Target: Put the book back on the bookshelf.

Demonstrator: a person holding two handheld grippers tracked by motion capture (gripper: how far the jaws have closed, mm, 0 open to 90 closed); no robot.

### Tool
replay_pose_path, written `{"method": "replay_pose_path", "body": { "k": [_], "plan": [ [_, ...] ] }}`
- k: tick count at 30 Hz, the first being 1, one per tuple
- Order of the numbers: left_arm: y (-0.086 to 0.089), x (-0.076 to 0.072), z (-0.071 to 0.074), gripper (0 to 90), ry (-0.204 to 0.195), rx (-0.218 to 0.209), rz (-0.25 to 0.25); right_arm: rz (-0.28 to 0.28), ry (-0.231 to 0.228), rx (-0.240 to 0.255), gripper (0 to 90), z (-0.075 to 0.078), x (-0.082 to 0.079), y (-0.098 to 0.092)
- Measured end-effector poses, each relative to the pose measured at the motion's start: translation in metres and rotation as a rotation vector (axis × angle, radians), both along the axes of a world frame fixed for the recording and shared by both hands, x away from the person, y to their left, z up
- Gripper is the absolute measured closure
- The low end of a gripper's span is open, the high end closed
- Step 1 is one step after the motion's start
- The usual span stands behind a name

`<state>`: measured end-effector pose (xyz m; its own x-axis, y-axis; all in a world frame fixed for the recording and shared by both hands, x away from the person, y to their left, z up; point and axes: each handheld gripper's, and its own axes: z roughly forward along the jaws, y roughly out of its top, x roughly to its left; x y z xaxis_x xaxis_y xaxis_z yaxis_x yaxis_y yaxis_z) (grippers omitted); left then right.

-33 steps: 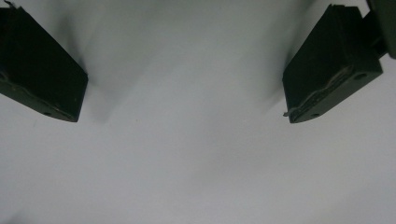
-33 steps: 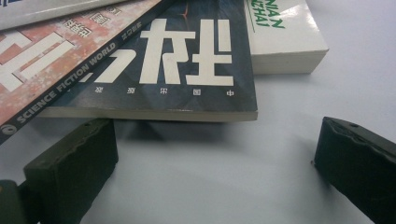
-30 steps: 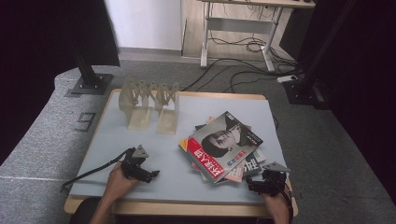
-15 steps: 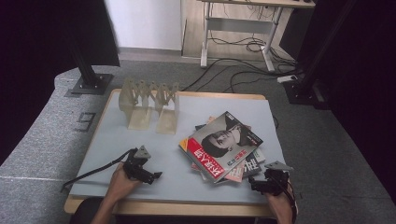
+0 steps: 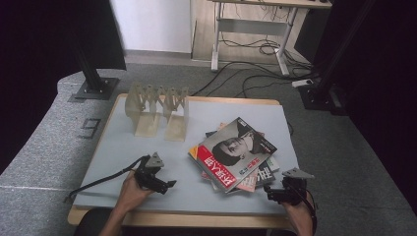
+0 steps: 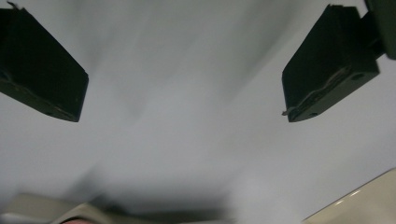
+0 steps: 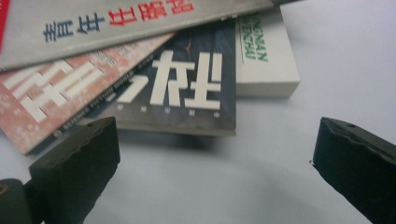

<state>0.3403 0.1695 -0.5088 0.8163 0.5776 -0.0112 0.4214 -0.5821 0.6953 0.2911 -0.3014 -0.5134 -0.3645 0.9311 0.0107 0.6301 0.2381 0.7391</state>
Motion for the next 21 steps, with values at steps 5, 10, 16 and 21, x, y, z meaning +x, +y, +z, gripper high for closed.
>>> {"method": "replay_pose_path", "body": {
  "k": [5,10,16,21],
  "plan": [
    [-0.016,0.003,0.000,0.1,0.022,-0.039,-0.020,0.011,-0.011,0.013,0.4,0.007,0.005,-0.001],
    [-0.039,0.002,0.005,0.3,0.009,-0.025,-0.075,0.021,0.003,0.024,0.4,0.009,0.017,-0.002],
    [-0.061,0.005,0.010,0.4,0.010,-0.039,-0.112,0.048,0.004,0.008,0.4,0.010,0.034,0.003],
    [-0.073,0.006,0.011,1.1,0.018,-0.053,-0.130,0.059,-0.012,-0.004,0.1,0.014,0.046,0.006]
  ]
}}
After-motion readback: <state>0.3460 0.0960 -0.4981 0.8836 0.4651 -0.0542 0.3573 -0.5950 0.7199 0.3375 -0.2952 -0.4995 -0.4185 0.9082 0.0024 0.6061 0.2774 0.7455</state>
